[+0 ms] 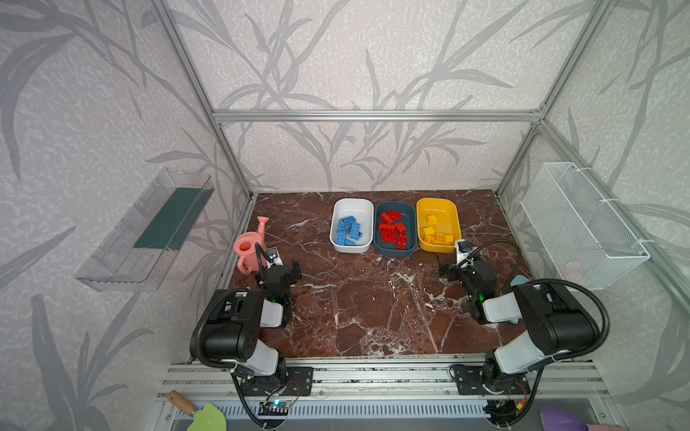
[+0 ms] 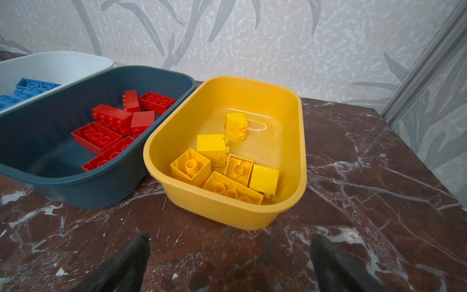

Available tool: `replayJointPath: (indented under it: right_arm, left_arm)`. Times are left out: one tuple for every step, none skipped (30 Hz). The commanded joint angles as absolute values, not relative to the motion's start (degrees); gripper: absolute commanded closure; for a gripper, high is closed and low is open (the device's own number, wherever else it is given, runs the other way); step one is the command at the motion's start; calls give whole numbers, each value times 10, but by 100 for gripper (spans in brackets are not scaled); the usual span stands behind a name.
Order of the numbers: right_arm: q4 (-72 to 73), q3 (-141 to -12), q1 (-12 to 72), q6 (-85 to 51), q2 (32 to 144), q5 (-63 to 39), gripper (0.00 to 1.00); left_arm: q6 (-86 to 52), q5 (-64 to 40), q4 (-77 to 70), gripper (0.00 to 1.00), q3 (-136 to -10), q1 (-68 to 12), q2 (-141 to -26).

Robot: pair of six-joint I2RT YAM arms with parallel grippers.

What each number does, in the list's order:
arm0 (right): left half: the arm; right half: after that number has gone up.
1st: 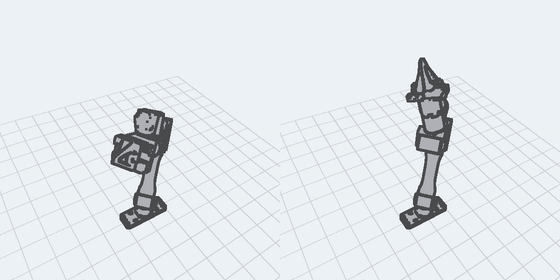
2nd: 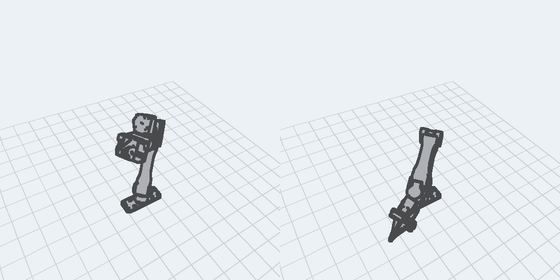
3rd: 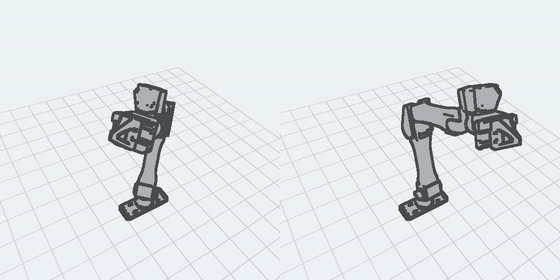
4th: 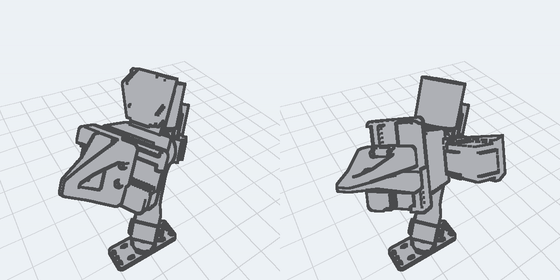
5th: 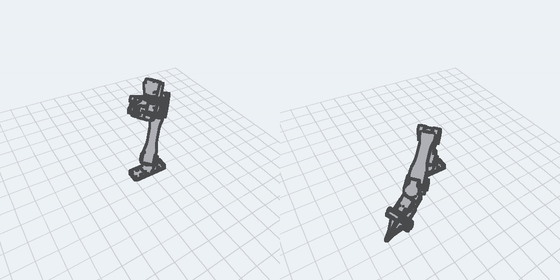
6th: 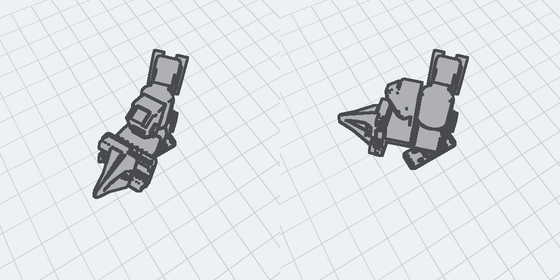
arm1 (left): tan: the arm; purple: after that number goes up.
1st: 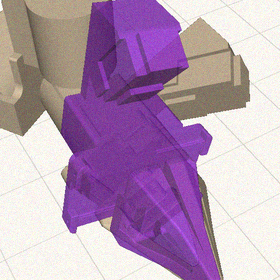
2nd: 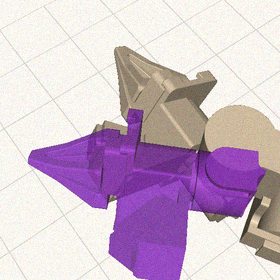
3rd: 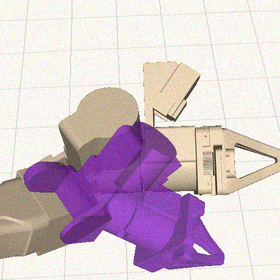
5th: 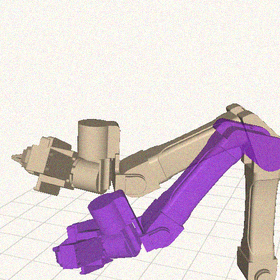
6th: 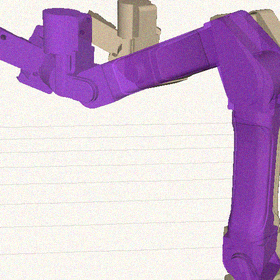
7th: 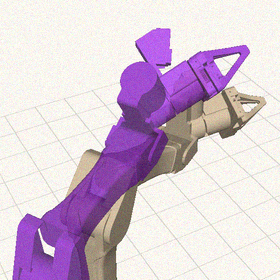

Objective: Sort the legos into containers by color
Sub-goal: Reset both arms

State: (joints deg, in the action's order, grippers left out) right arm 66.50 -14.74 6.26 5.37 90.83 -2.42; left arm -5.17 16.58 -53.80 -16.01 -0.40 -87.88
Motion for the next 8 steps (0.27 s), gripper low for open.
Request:
replayJointPath:
  right_arm:
    - [671,-154,62,52,906,-22,1]
    - [671,-154,62,50,905,-22,1]
    - [670,-154,62,50,907,-22,1]
    - [669,-155,62,50,906,-22,1]
    - [666,-156,63,50,906,-22,1]
    - [665,-157,63,51,906,-22,1]
    - [665,-157,62,51,906,-23,1]
    - [663,-158,63,51,905,-23,1]
  left_arm:
    - [-52,167,-494,1,-206,-6,-859]
    - [-46,165,-532,1,-195,-6,-868]
    - [-40,159,-522,1,-208,-6,-877]
    - [-42,168,-476,1,-234,-7,-878]
    - [-52,154,-440,1,-241,-2,-868]
    - [-53,151,-454,1,-239,1,-874]
    - [-52,152,-455,1,-239,1,-876]
    - [-53,149,-441,1,-242,1,-871]
